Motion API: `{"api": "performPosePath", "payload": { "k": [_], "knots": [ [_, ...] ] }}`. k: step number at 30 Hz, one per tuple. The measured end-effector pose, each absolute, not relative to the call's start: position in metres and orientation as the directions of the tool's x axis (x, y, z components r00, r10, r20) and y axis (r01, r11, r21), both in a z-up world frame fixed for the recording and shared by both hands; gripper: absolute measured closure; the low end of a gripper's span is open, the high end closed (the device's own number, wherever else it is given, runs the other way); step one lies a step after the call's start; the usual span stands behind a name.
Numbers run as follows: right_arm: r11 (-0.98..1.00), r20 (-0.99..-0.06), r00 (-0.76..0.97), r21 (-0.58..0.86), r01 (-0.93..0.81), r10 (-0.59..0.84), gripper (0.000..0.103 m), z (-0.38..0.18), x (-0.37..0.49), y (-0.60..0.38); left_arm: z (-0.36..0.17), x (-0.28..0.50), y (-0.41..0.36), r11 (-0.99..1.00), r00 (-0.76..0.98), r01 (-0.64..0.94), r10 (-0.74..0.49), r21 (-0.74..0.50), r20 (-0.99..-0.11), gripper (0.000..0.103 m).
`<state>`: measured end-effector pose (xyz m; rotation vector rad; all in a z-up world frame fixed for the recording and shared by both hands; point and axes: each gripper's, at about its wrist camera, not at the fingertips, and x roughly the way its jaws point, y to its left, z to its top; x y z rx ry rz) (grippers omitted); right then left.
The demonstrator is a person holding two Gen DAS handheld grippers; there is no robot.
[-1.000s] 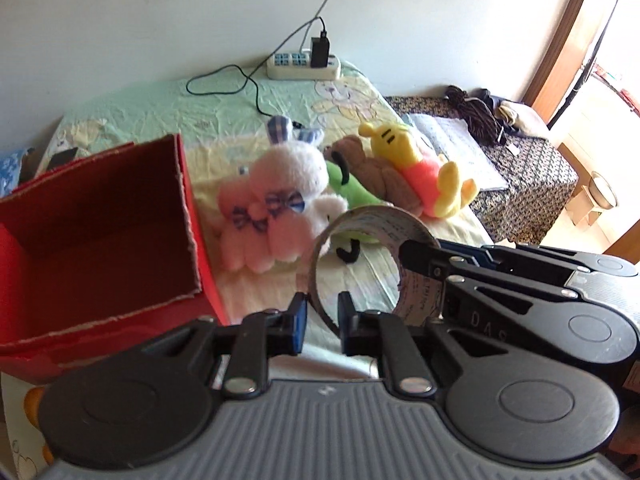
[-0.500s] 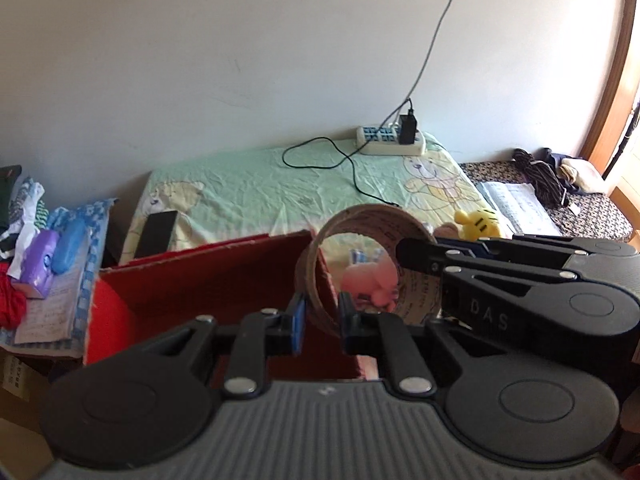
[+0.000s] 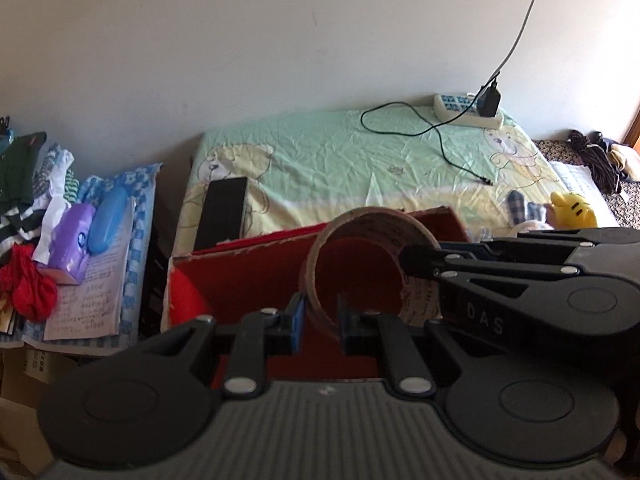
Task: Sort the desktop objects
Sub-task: 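Lift the tape roll with the right gripper and carry it over the red box, then lower the tape roll into the red box and open the right gripper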
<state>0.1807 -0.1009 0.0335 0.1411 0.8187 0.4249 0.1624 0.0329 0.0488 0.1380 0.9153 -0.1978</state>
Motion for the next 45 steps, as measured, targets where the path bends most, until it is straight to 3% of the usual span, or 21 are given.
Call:
{"api": "performPosePath", "payload": {
  "k": [10,21,25,30,37,45],
  "knots": [
    [0.926,-0.811,0.449,0.316,-0.204,0.376,0.092,-0.022,0.221,-0.059,-0.011,0.220,0.080,0.970,0.442,0.240,-0.146,-0.040,-0.885,0.092],
    [0.945,-0.897,0.295,0.311,-0.105,0.328,0.093,-0.059,0.247,-0.041,-0.050,0.256,0.101,0.967,0.312,0.241,-0.156,-0.081,-0.937,0.091],
    [0.946,-0.905,0.274,0.312,-0.089,0.325,0.093,-0.062,0.249,-0.042,-0.048,0.254,0.104,0.965,0.316,0.247,-0.162,-0.083,-0.935,0.090],
    [0.947,-0.905,0.282,0.315,-0.057,0.318,0.093,-0.065,0.252,-0.044,-0.034,0.241,0.111,0.959,0.346,0.262,-0.198,-0.108,-0.917,0.076],
    [0.932,-0.891,0.278,0.357,-0.062,0.360,0.089,-0.065,0.253,-0.035,-0.027,0.226,0.102,0.932,0.338,0.333,-0.258,-0.141,-0.905,0.076],
    [0.833,-0.815,0.194,0.552,-0.028,0.546,0.081,-0.078,0.254,-0.045,-0.044,0.231,0.095,0.929,0.282,0.328,-0.268,-0.170,-0.921,0.079]
  ]
}}
